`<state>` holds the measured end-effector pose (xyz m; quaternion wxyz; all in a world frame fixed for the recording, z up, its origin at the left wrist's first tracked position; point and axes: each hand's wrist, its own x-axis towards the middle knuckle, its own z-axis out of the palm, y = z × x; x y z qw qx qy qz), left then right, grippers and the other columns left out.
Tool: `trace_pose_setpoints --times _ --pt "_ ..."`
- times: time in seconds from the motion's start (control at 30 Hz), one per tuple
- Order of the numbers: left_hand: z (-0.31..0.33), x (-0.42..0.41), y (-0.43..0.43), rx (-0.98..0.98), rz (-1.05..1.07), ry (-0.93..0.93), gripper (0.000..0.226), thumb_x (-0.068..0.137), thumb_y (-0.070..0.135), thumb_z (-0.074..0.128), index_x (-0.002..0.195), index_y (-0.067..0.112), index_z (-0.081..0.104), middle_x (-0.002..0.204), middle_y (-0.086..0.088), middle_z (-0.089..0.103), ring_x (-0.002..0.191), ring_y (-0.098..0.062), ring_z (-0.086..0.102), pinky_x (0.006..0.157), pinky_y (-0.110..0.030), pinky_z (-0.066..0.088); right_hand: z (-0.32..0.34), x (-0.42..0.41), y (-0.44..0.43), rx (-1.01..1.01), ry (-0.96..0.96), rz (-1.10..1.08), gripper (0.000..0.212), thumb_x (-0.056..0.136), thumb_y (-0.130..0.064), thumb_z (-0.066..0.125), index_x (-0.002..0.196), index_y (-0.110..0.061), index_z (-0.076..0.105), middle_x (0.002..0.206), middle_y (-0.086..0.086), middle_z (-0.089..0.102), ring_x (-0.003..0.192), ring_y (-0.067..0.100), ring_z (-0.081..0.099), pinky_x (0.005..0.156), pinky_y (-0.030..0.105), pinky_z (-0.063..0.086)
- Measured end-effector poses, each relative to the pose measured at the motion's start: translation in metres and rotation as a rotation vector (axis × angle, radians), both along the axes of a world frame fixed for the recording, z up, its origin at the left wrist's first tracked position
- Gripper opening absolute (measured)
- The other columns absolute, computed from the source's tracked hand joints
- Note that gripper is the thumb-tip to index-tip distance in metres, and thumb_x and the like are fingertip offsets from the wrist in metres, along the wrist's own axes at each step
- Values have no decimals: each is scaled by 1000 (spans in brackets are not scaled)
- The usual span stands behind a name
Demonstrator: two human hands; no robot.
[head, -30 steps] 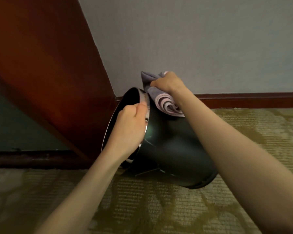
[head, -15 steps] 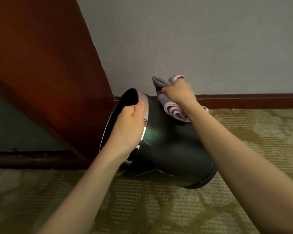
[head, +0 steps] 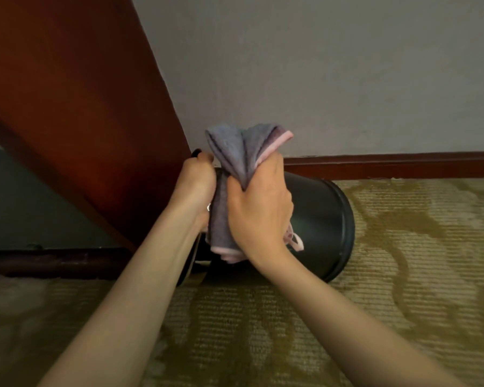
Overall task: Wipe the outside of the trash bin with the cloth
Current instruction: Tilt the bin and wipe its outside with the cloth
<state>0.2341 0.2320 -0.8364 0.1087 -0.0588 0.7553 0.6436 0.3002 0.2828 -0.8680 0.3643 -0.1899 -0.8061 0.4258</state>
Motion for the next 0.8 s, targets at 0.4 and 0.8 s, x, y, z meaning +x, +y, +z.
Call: trace_pose_setpoints --times 0.4,0.8 --pt "-6 4 -2 -137 30 150 19 95 22 38 90 13 54 71 7 49 61 -3 43 46 -13 37 10 -56 51 23 -277 56 35 82 -31 56 108 -9 50 105 17 61 93 40 58 66 35 37" --pt "-10 20 -11 -214 -51 147 28 98 30 35 70 27 40 66 13 34 57 0 31 52 -19 24 -40 -75 150 -86 -624 -20 47 78 -32 63 114 -2 53 120 26 56 105 43 55 76 36 41"
